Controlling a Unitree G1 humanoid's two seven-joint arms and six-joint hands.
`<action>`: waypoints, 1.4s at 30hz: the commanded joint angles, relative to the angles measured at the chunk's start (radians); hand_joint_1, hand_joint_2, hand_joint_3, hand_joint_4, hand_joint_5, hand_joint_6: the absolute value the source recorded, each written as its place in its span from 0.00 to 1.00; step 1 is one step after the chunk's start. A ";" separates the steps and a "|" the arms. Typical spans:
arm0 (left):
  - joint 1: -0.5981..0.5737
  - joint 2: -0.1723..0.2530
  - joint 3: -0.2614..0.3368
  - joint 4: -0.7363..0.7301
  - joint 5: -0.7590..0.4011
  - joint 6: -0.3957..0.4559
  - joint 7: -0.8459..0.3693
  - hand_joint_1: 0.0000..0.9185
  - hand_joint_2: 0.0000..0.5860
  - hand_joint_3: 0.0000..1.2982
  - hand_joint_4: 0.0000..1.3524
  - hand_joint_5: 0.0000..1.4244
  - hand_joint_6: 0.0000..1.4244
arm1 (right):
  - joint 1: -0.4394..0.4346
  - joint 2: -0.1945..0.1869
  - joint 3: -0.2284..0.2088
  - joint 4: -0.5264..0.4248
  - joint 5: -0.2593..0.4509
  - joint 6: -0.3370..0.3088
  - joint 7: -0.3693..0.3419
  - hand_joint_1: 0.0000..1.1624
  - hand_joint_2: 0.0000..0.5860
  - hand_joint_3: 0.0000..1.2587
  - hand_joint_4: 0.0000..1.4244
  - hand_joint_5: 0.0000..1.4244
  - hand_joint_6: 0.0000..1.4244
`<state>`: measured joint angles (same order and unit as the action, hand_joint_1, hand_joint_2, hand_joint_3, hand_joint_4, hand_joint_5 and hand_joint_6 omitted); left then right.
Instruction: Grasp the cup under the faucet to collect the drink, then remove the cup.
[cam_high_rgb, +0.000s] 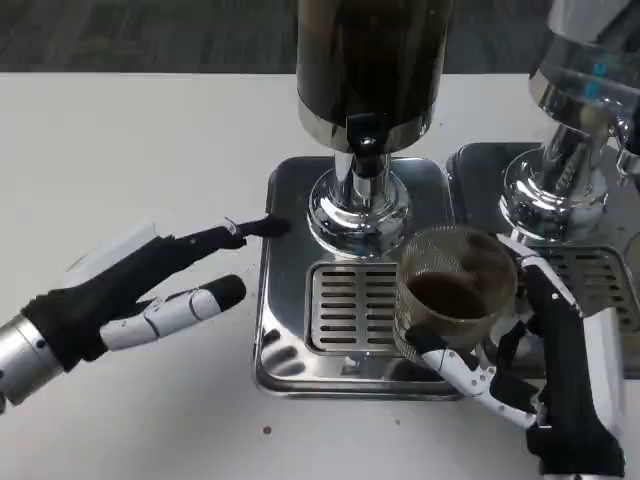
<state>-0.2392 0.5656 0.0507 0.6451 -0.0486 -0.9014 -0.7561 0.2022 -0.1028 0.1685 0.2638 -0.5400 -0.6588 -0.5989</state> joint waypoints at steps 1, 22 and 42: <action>0.048 0.034 -0.015 -0.053 0.038 -0.056 0.025 0.00 0.32 0.11 0.01 0.02 0.07 | 0.029 0.003 -0.012 -0.077 0.007 -0.016 0.011 0.65 0.36 0.48 0.51 0.60 0.85; 0.181 0.139 -0.056 -0.225 0.036 -0.166 0.046 0.00 0.30 0.08 0.00 0.00 0.04 | 0.180 0.007 -0.015 -0.228 0.024 -0.037 0.101 0.65 0.34 0.49 0.52 0.61 0.86; 0.260 0.215 -0.088 -0.306 -0.003 -0.232 0.056 0.00 0.29 0.08 0.00 0.00 0.03 | 0.281 0.012 -0.009 -0.311 0.005 -0.057 0.108 0.65 0.34 0.51 0.53 0.62 0.88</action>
<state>0.0048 0.7640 -0.0331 0.3555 -0.0321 -1.1247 -0.7126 0.4799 -0.0918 0.1624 -0.0084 -0.5426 -0.6653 -0.4874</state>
